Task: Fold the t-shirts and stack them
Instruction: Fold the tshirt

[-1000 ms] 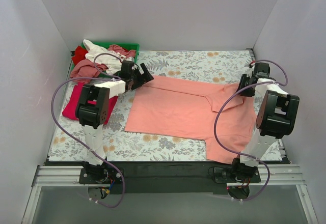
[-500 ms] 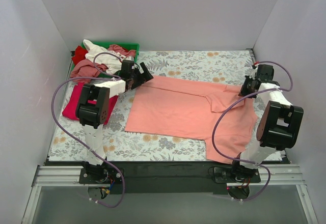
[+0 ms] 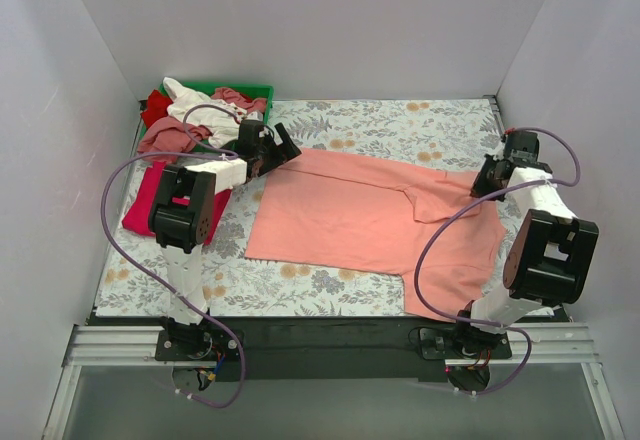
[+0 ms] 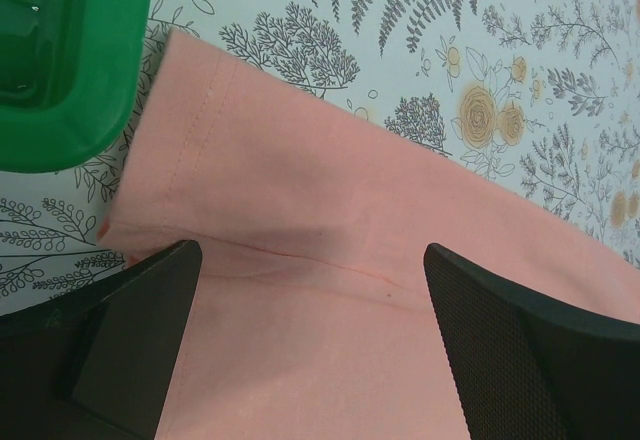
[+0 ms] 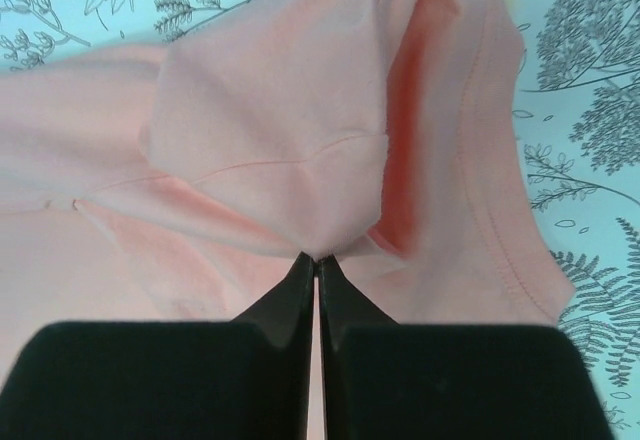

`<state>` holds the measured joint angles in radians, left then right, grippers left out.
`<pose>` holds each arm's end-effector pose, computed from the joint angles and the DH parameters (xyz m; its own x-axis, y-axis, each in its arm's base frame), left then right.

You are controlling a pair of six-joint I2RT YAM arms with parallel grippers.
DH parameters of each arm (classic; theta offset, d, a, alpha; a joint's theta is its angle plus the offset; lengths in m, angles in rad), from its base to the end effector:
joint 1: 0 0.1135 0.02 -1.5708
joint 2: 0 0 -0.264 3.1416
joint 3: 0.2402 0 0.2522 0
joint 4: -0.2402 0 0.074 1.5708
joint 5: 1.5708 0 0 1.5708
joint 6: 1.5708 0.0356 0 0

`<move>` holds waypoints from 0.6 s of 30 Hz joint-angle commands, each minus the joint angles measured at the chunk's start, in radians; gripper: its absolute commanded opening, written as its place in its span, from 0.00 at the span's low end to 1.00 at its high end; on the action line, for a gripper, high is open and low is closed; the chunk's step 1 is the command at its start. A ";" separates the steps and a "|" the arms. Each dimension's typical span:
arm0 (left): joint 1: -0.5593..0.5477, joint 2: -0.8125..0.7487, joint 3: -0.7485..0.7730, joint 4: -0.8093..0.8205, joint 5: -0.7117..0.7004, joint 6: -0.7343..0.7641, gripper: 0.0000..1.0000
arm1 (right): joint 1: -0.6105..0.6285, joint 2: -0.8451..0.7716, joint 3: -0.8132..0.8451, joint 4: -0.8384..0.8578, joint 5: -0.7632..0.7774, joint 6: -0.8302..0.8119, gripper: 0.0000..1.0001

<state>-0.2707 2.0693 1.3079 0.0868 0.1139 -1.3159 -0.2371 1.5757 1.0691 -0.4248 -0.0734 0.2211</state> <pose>0.4329 -0.1243 0.1515 -0.4916 -0.8613 -0.1282 -0.4938 0.3970 -0.7736 0.3213 -0.0750 0.2232 -0.7190 0.3988 -0.5693 0.3581 0.9145 0.1883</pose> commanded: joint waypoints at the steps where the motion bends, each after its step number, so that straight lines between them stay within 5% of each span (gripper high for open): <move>1: 0.005 -0.044 -0.025 -0.048 -0.057 0.021 0.95 | -0.002 0.004 0.098 -0.054 0.067 0.049 0.04; 5: 0.007 -0.051 -0.025 -0.053 -0.068 0.026 0.95 | -0.008 0.073 0.166 -0.072 0.147 0.066 0.18; 6: 0.008 -0.054 -0.027 -0.056 -0.075 0.032 0.95 | -0.010 0.108 0.186 -0.081 0.158 0.063 0.23; 7: 0.008 -0.054 -0.025 -0.059 -0.079 0.033 0.95 | -0.010 0.122 0.221 -0.088 0.179 0.057 0.41; 10: 0.008 -0.058 -0.027 -0.062 -0.077 0.046 0.95 | -0.011 0.133 0.229 -0.103 0.158 0.041 0.53; 18: 0.008 -0.063 -0.033 -0.056 -0.056 0.044 0.95 | -0.010 -0.048 -0.052 0.001 -0.020 0.043 0.51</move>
<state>-0.2707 2.0624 1.3018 0.0826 0.0872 -1.2972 -0.2440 1.6001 1.0946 -0.4595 -0.0097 0.2581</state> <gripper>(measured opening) 0.952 0.519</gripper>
